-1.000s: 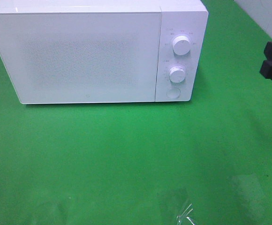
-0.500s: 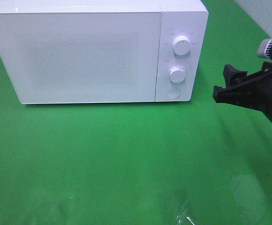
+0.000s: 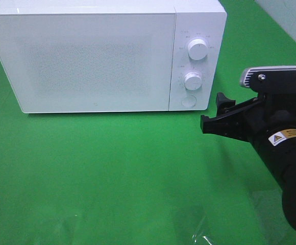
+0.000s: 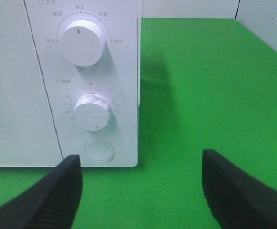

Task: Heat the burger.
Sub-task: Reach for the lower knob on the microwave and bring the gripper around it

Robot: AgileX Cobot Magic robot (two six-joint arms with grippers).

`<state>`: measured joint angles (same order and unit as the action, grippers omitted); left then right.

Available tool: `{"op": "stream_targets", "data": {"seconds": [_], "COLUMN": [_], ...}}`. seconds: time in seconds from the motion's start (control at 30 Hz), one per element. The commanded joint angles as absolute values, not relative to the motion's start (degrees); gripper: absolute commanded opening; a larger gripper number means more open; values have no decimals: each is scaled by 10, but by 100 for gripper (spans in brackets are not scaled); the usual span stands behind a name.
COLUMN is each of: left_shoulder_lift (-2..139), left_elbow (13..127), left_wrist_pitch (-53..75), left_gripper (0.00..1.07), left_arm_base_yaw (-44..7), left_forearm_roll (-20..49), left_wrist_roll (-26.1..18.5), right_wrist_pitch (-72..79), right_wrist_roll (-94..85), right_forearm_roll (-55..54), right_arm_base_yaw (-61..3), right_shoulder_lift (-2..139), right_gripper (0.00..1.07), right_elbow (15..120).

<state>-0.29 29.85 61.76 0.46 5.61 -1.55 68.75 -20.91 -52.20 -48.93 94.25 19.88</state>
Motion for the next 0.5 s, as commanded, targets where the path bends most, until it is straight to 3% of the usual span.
{"op": "stream_targets", "data": {"seconds": [0.03, 0.5], "left_shoulder_lift": [-13, -13], "left_elbow": [297, 297], "left_wrist_pitch": [612, 612], "left_gripper": [100, 100], "left_arm_base_yaw": [6, 6], "left_forearm_roll": [57, 57], "left_wrist_roll": [-16, -16], "right_wrist_pitch": [717, 717], "right_wrist_roll": [-217, -273], "right_forearm_roll": [-533, -533], "right_arm_base_yaw": [-496, -496], "right_shoulder_lift": [953, 1003], "right_gripper": [71, 71], "right_elbow": [219, 270]}}
